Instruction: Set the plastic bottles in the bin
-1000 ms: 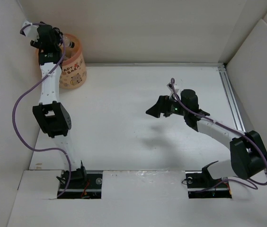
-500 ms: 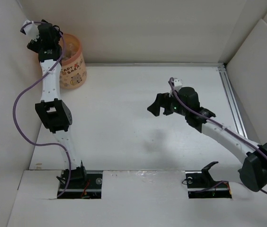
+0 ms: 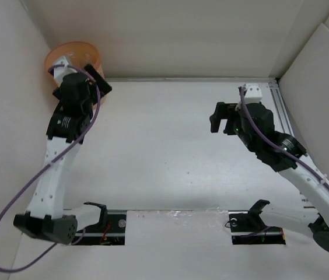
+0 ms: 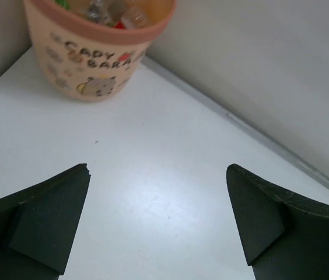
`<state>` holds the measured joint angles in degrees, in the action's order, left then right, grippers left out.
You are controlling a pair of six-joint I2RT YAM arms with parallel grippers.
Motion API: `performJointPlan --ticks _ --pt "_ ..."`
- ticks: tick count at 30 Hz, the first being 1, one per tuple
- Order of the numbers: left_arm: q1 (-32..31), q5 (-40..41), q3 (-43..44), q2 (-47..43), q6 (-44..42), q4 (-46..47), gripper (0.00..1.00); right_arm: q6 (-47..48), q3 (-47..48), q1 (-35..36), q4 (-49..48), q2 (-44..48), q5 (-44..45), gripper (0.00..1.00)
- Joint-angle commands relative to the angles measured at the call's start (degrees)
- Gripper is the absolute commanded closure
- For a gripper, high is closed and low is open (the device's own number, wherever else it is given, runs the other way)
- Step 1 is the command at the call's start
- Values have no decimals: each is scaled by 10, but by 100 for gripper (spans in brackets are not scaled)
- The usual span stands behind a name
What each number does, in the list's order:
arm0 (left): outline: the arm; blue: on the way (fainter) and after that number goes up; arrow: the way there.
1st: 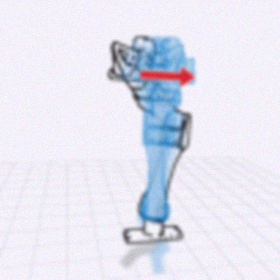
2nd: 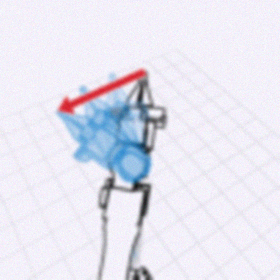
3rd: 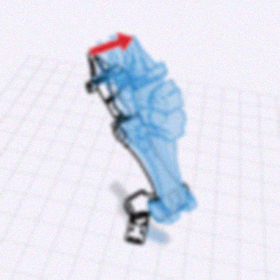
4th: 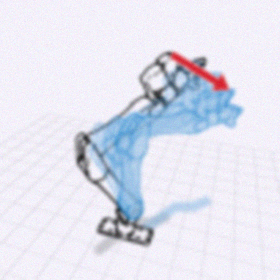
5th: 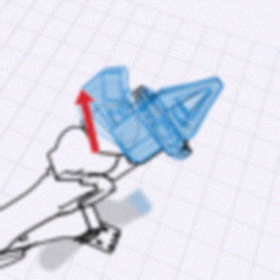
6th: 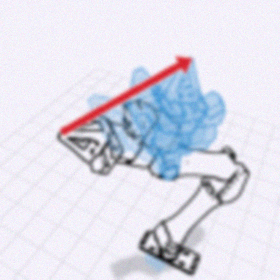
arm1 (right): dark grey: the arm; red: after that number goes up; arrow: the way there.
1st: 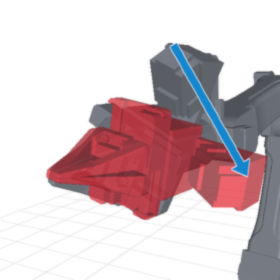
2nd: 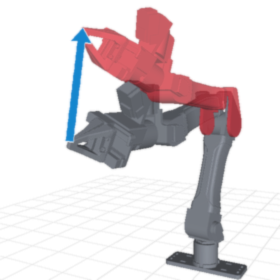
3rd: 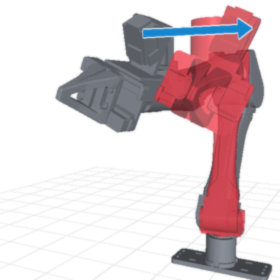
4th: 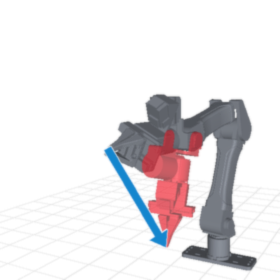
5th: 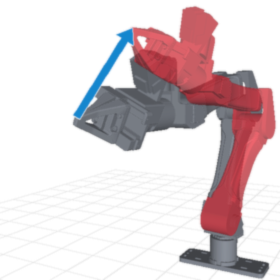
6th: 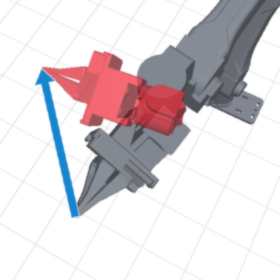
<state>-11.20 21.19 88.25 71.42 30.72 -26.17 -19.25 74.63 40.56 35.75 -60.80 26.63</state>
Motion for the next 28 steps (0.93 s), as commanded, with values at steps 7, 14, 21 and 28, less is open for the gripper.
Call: performJointPlan --ticks 7,14,21,28 --pt "12 -62 -212 -258 -60 -56 0 0 34 7 159 132 74 0" --pt "7 -178 -286 -430 -85 -78 0 0 0 7 192 215 48 0" --pt "7 -187 -294 -460 -91 -100 0 0 -29 7 187 242 43 0" --pt "7 -193 -294 -449 -91 -92 0 -7 -34 7 176 242 49 0"
